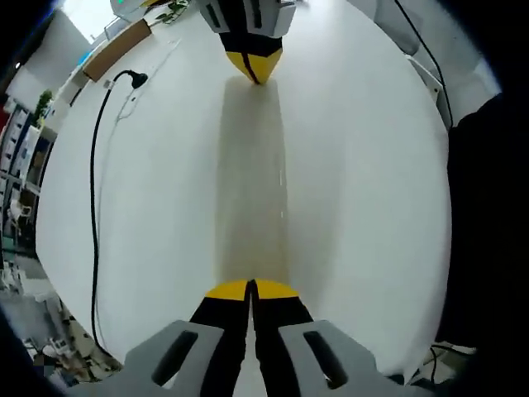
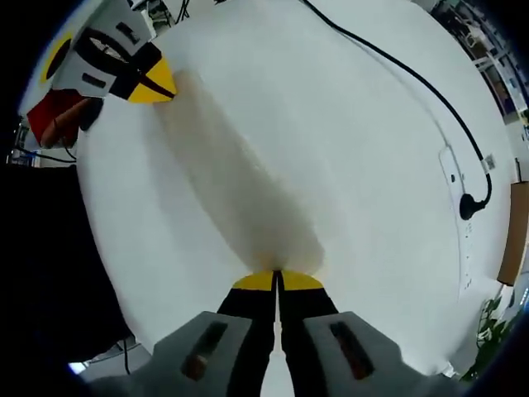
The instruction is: Arrange the utensils inside the cutlery case until each visible utensil rests in its matching compartment.
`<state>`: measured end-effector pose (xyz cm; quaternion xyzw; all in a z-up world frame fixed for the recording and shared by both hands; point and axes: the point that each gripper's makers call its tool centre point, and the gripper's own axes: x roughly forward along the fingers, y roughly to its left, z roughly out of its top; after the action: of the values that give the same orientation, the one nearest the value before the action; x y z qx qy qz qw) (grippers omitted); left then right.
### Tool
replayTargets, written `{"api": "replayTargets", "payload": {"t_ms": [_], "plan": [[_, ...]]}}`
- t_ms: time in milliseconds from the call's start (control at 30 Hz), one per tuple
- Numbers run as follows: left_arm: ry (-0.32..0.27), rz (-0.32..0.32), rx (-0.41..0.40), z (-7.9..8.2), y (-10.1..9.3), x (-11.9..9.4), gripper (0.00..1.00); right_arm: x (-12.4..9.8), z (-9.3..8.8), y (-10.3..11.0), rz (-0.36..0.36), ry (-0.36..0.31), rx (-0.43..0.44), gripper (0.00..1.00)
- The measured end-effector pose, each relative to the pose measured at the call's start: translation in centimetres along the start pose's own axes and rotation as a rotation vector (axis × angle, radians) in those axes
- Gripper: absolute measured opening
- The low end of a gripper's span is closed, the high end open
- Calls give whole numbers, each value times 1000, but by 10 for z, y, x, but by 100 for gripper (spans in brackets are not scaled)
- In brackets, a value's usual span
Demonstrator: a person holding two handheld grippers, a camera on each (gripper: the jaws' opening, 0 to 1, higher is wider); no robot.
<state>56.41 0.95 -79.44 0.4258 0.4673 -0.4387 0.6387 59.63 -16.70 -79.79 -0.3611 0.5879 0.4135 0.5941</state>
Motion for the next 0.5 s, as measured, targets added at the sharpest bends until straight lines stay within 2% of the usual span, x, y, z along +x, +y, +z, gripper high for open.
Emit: {"api": "replayTargets", "payload": {"t_ms": [167, 367, 500], "plan": [[0, -1, 25, 0, -1, 0, 1, 0, 0, 0, 13, -21, 14, 0], [-2, -6, 9, 0, -1, 0, 1, 0, 0, 1, 15, -22, 24, 0], [5, -2, 43, 1, -2, 0, 1, 0, -1, 0, 12, -17, 20, 0]]}}
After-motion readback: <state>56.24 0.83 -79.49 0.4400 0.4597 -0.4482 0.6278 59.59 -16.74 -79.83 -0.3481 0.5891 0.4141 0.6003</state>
